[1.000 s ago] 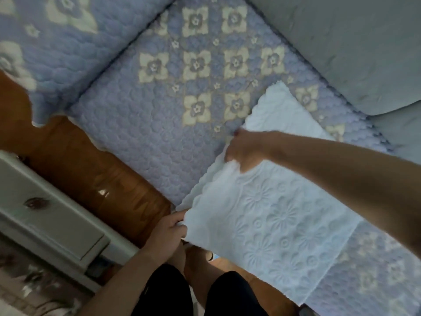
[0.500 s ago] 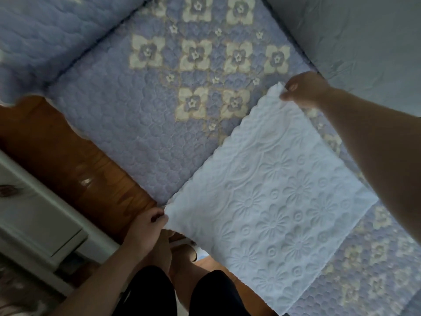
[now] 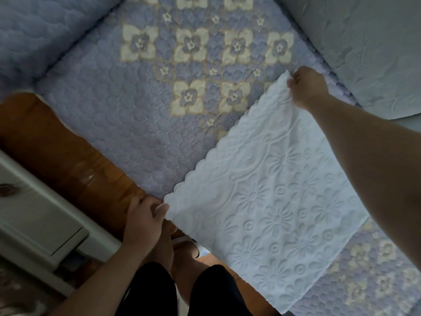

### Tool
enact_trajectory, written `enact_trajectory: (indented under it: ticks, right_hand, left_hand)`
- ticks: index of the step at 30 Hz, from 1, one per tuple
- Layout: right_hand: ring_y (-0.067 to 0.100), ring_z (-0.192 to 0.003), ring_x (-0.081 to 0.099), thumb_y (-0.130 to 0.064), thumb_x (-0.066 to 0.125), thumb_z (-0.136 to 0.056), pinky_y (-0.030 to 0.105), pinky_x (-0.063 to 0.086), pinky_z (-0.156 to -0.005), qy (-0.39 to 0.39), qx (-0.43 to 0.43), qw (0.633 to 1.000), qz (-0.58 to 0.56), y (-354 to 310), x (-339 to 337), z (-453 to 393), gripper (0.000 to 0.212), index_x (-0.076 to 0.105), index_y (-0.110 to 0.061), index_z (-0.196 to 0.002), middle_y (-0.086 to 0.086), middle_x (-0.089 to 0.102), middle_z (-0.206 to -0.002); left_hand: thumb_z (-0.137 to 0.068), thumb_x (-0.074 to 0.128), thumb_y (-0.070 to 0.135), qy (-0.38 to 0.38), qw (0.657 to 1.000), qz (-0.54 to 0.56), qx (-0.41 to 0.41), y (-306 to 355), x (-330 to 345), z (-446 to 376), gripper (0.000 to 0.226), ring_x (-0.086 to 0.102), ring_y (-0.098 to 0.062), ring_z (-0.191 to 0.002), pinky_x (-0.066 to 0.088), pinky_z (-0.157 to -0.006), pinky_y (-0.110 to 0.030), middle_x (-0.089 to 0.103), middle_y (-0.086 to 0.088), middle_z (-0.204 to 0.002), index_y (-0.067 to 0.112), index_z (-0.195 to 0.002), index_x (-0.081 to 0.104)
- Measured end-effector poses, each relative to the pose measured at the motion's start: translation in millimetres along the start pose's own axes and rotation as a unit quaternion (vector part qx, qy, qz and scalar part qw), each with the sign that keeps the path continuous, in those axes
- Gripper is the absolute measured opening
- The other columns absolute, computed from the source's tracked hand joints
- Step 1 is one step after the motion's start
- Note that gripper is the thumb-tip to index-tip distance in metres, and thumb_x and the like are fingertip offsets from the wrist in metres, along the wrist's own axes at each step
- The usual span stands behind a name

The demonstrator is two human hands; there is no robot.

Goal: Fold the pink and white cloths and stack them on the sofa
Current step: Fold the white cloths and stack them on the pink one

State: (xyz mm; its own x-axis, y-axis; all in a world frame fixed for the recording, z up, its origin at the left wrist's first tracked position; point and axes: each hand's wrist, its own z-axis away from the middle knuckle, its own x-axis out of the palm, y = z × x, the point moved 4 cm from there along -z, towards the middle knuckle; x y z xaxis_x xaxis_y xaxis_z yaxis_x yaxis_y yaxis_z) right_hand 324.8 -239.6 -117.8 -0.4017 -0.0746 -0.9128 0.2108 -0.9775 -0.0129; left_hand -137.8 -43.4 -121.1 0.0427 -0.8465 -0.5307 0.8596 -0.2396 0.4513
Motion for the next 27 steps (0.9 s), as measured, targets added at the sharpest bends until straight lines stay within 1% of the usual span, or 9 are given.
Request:
enact_trajectory:
  ticks: [4,9,12,14,15,17,20,23,27]
  right_hand:
    - [0.035,-0.12,0.057,-0.04,0.047,-0.099,0.044,0.043,-0.099,0.012,0.015,0.999,-0.051,1.7,8.6,2.9,0.039,0.058,-0.011,-0.123,0.015,0.064,-0.124]
    - [0.031,-0.105,0.06,-0.072,0.05,-0.086,0.044,0.044,-0.092,-0.051,0.02,0.996,-0.065,44.3,7.0,22.9,0.054,0.054,-0.022,-0.105,0.004,0.061,-0.105]
    - [0.027,-0.115,0.055,-0.063,0.063,-0.087,0.033,0.038,-0.088,-0.154,0.026,0.983,-0.096,76.0,4.1,40.2,0.068,0.054,-0.015,-0.133,0.006,0.057,-0.131]
    - [0.02,-0.115,0.051,-0.053,0.07,-0.087,0.031,0.038,-0.091,-0.184,0.037,0.976,-0.107,90.8,0.8,50.4,0.069,0.05,-0.014,-0.141,0.0,0.054,-0.128]
    - [0.02,-0.111,0.053,-0.047,0.072,-0.088,0.033,0.042,-0.091,-0.161,0.037,0.981,-0.106,95.9,-1.1,53.7,0.061,0.053,-0.016,-0.137,0.001,0.057,-0.123]
    - [0.024,-0.105,0.059,-0.035,0.067,-0.091,0.036,0.049,-0.09,0.011,0.049,0.992,-0.119,103.6,-10.5,61.2,0.038,0.06,-0.018,-0.124,0.006,0.065,-0.115]
    - [0.03,-0.117,0.053,-0.027,0.052,-0.094,0.034,0.039,-0.097,0.241,0.059,0.955,-0.163,99.7,-12.3,107.4,0.038,0.057,-0.012,-0.128,0.012,0.061,-0.121]
    - [0.038,-0.131,0.042,-0.029,0.052,-0.097,0.043,0.031,-0.112,0.211,-0.027,0.969,-0.125,87.3,26.5,169.2,0.049,0.049,-0.006,-0.14,0.02,0.047,-0.143]
    - [0.039,-0.147,0.025,-0.033,0.048,-0.104,0.052,0.022,-0.12,0.196,-0.033,0.977,-0.07,124.4,69.6,219.3,0.052,0.04,-0.01,-0.15,0.018,0.028,-0.159]
  left_hand:
    - [-0.09,0.072,0.031,-0.045,0.986,0.118,-0.108,2.1,5.7,0.9,0.028,0.056,-0.008,-0.084,0.044,-0.067,-0.024,0.058,0.004,-0.095,0.018,-0.102,0.05]
    - [-0.094,0.067,0.027,-0.118,0.988,0.078,-0.069,1.9,3.0,3.8,0.011,0.065,-0.019,-0.087,0.05,-0.07,-0.032,0.069,0.001,-0.088,0.016,-0.09,0.064]
    - [-0.096,0.063,0.028,-0.131,0.987,0.062,-0.064,4.5,-2.6,4.7,0.01,0.064,-0.02,-0.086,0.05,-0.076,-0.037,0.068,0.001,-0.088,0.022,-0.088,0.065]
    - [-0.097,0.061,0.028,-0.134,0.987,0.054,-0.076,4.2,-0.7,6.1,0.008,0.064,-0.02,-0.09,0.051,-0.082,-0.04,0.067,0.001,-0.092,0.022,-0.093,0.064]
    - [-0.098,0.06,0.028,-0.13,0.987,0.041,-0.081,3.9,0.6,6.7,0.009,0.063,-0.021,-0.093,0.052,-0.085,-0.042,0.066,0.001,-0.096,0.02,-0.098,0.063]
    - [-0.097,0.058,0.022,-0.083,0.994,-0.002,-0.069,9.0,0.2,9.7,0.008,0.06,-0.023,-0.098,0.049,-0.086,-0.042,0.061,0.0,-0.101,0.018,-0.104,0.058]
    - [-0.088,0.061,0.017,0.033,0.981,-0.152,0.114,52.1,3.7,20.0,0.023,0.052,-0.022,-0.102,0.047,-0.088,-0.041,0.055,-0.004,-0.108,0.017,-0.11,0.055]
    - [-0.091,0.06,0.02,0.004,0.89,-0.232,0.392,135.5,45.8,24.3,0.038,0.051,-0.028,-0.124,0.043,-0.105,-0.044,0.056,-0.009,-0.129,0.011,-0.127,0.056]
    - [-0.1,0.04,0.032,-0.011,0.769,-0.326,0.55,250.7,124.7,-28.2,0.058,0.028,-0.034,-0.148,0.027,-0.12,-0.047,0.035,-0.016,-0.158,0.004,-0.15,0.038]
